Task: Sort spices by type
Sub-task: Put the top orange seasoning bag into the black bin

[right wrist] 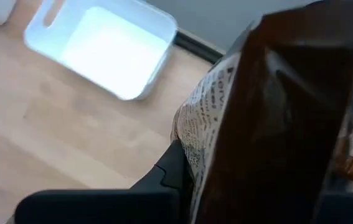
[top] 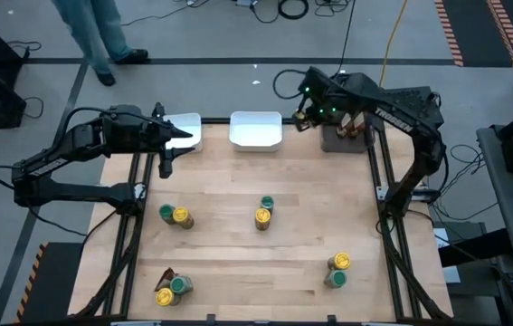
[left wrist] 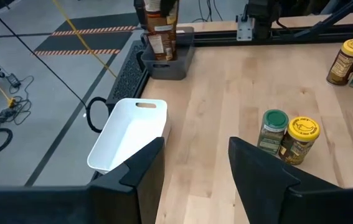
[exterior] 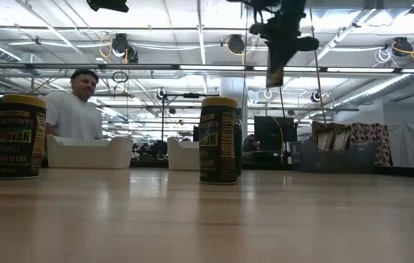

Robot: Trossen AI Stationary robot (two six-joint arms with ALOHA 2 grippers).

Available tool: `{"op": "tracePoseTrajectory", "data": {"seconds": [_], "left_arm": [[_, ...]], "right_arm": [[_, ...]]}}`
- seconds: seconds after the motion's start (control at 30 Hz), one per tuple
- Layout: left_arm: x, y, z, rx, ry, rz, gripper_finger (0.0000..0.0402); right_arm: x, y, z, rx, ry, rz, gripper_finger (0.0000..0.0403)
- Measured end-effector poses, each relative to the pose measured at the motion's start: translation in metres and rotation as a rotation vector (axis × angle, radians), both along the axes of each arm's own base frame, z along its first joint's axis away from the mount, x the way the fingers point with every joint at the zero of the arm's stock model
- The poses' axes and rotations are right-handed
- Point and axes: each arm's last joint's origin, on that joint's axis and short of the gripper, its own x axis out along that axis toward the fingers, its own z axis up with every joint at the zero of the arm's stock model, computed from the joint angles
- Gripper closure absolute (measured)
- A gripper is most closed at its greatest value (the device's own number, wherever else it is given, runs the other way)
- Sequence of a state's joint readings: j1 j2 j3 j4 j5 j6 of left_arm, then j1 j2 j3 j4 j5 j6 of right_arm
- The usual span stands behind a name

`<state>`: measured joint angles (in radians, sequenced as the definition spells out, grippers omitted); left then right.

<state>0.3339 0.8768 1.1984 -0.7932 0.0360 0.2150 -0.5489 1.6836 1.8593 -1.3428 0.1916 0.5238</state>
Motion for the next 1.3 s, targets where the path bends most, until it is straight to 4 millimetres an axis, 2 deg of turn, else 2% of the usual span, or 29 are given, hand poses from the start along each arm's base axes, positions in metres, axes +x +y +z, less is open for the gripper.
{"op": "tracePoseTrajectory", "data": {"seconds": [0.17, 0.33, 0.57, 0.7, 0.83, 1.3], "left_arm": [[0.0, 0.0, 0.0, -0.002, 0.001, 0.001, 0.022], [0.0, 0.0, 0.0, -0.021, -0.004, 0.01, 0.022], [0.0, 0.0, 0.0, -0.023, -0.004, 0.012, 0.022], [0.0, 0.0, 0.0, -0.023, -0.005, 0.014, 0.022], [0.0, 0.0, 0.0, -0.023, -0.008, 0.03, 0.022], [0.0, 0.001, 0.002, -0.025, -0.028, 0.054, 0.022]], "right_arm": [[-0.02, -0.03, -0.022, 0.037, 0.07, -0.067, 0.0373], [-0.042, -0.056, -0.061, 0.091, 0.149, -0.122, 0.0373], [-0.075, -0.09, -0.104, 0.16, 0.096, -0.214, 0.0372], [-0.092, -0.1, -0.114, 0.178, 0.091, -0.262, 0.0372], [-0.099, -0.104, -0.117, 0.182, 0.099, -0.275, 0.0372], [-0.098, -0.112, -0.14, 0.198, 0.099, -0.299, 0.0371]]}}
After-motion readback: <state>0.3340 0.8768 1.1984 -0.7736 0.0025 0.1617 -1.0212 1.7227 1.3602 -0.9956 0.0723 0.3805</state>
